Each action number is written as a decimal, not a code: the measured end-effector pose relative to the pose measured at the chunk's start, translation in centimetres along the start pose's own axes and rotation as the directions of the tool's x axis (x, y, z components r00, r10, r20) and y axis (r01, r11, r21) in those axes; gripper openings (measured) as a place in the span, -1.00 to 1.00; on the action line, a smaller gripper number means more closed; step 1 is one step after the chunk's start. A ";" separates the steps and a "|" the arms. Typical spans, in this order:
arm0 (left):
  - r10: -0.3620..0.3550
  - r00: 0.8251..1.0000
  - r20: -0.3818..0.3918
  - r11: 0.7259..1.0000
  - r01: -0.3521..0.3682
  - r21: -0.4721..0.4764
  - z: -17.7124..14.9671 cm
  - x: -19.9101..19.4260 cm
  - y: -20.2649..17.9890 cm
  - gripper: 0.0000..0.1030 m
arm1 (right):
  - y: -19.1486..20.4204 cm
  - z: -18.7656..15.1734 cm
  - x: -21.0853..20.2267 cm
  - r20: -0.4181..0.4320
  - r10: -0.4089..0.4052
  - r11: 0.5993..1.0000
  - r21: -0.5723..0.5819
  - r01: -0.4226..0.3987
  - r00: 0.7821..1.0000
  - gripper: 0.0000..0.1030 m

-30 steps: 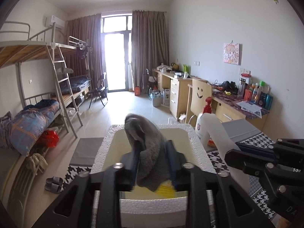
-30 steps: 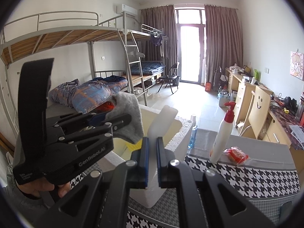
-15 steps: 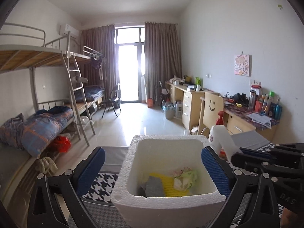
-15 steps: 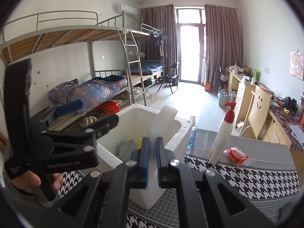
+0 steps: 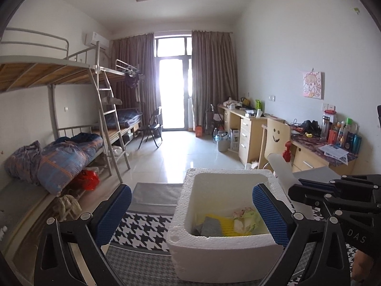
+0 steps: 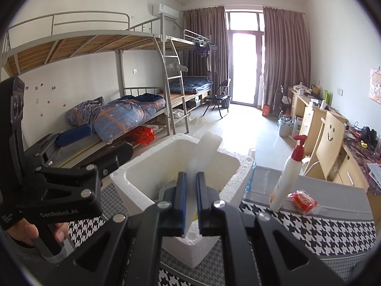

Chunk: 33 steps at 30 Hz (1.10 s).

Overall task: Organize soft objects
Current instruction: 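Lower the right tool into the foam box and open it to drop the strip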

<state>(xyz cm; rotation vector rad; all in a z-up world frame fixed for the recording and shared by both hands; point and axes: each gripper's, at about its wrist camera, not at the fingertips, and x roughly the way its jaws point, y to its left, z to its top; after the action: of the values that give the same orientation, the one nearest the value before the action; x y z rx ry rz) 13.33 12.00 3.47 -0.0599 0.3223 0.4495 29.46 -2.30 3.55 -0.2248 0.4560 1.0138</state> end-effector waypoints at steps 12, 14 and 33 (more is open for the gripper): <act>0.037 0.999 -0.005 0.999 -0.037 -0.017 -0.5 -0.6 1.6 0.98 | 0.8 0.4 1.1 -0.010 0.025 1.000 -0.011 -0.025 1.000 -0.80; 0.041 0.999 -0.006 0.999 -0.041 -0.018 -0.7 -0.7 1.8 0.98 | 0.7 0.5 1.2 -0.013 0.028 1.000 -0.009 -0.028 1.000 -0.80; 0.063 0.998 -0.006 0.998 -0.063 -0.021 -1.3 -1.6 2.9 0.98 | 0.3 0.5 5.4 -0.105 0.010 1.000 0.019 -0.008 0.994 -0.75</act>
<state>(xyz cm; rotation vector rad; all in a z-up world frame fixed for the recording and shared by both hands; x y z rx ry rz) 10.37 13.74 2.81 -0.0715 0.3249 0.5157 31.72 2.19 1.44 -0.2608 0.5627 1.0095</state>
